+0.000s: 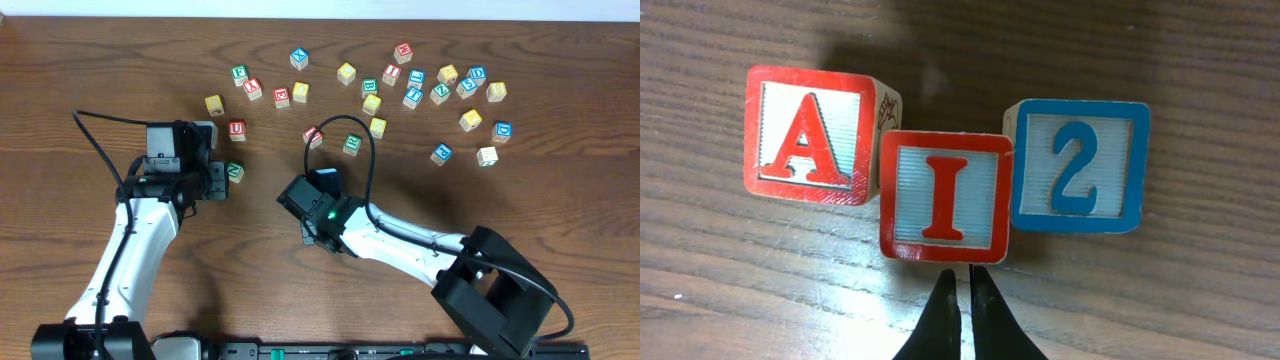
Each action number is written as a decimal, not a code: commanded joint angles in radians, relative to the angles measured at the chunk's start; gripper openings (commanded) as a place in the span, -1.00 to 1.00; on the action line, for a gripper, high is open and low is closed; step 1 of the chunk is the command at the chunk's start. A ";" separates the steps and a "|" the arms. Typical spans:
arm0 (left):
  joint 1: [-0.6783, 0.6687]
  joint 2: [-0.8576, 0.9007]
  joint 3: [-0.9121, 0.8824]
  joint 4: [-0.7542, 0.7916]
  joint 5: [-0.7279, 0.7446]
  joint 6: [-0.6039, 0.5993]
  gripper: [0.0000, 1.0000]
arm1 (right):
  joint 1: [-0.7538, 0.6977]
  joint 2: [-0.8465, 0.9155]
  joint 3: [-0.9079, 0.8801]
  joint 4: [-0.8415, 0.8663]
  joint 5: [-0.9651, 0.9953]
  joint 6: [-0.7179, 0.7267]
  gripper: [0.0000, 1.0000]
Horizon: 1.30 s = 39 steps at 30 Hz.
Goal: Spell out AI2
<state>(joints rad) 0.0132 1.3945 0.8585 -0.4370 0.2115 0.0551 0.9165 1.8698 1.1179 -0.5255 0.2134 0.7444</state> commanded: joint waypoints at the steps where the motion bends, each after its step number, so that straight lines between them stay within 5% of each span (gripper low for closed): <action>1: 0.003 0.008 -0.005 0.004 0.005 -0.004 -0.86 | -0.009 0.014 -0.002 0.003 0.021 -0.017 -0.98; 39: 0.003 0.008 -0.005 0.004 0.005 -0.004 -0.86 | -0.013 0.014 -0.003 0.017 0.050 -0.035 -0.98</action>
<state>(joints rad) 0.0132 1.3945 0.8585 -0.4370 0.2119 0.0551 0.9146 1.8698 1.1179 -0.5114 0.2363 0.7223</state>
